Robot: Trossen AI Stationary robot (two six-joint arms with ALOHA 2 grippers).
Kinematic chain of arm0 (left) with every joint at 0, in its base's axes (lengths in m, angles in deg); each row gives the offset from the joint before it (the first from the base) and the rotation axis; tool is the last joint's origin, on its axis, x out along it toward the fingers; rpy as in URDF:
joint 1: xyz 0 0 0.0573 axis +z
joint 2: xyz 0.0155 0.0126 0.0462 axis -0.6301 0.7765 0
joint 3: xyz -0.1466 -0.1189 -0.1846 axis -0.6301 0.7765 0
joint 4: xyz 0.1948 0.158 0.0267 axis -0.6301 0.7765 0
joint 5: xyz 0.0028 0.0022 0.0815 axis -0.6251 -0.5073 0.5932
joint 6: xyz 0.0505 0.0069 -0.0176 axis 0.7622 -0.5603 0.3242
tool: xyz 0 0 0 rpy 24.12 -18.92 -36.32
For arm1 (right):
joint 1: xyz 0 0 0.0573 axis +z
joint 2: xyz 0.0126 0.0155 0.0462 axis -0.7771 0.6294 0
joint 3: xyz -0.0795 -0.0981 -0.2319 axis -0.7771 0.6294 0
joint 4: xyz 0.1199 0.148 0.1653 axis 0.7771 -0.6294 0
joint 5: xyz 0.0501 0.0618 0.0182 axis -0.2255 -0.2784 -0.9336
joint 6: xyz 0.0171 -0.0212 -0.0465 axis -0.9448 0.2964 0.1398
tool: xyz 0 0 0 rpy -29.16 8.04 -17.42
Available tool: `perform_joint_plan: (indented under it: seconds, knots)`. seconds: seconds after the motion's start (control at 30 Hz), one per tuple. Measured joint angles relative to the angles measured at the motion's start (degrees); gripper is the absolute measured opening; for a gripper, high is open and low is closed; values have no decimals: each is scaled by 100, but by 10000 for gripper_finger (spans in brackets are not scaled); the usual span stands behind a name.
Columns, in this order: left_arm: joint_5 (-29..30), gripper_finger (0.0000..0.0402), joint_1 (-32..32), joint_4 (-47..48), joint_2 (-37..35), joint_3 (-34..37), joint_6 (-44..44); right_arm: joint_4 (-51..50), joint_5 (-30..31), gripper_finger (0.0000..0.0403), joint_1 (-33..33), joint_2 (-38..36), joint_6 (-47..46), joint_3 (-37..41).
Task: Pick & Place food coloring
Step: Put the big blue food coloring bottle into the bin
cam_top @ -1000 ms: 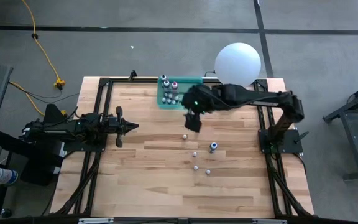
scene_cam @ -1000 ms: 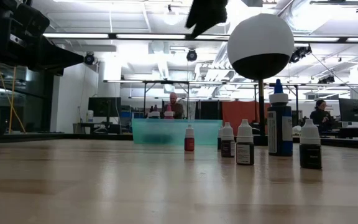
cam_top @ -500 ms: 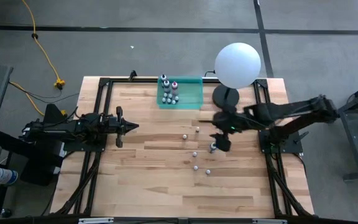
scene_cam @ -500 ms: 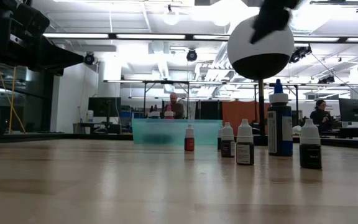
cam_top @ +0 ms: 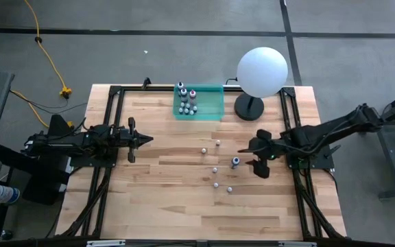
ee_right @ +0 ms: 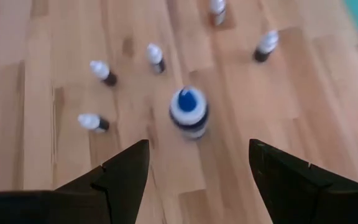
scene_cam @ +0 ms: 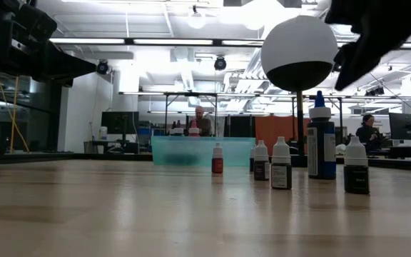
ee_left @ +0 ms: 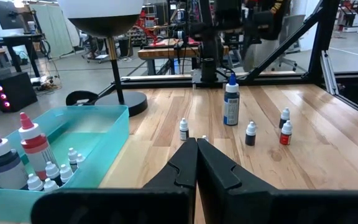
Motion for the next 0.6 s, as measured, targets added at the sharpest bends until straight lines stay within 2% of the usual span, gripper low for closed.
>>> perform_joint_plan:
  seconds: [0.1, 0.3, 0.6]
  knots:
    - [0, 0, 0, -2, -1, 0, 0, 215, -190, 263, 17, 95, 214, 157]
    - [0, 0, 0, 0, 0, 0, 0, 461, -177, 263, -87, 442, 881, 137]
    - [0, 0, 1, -2, 0, 0, 0, 322, -427, 263, -373, 1367, 1694, -450]
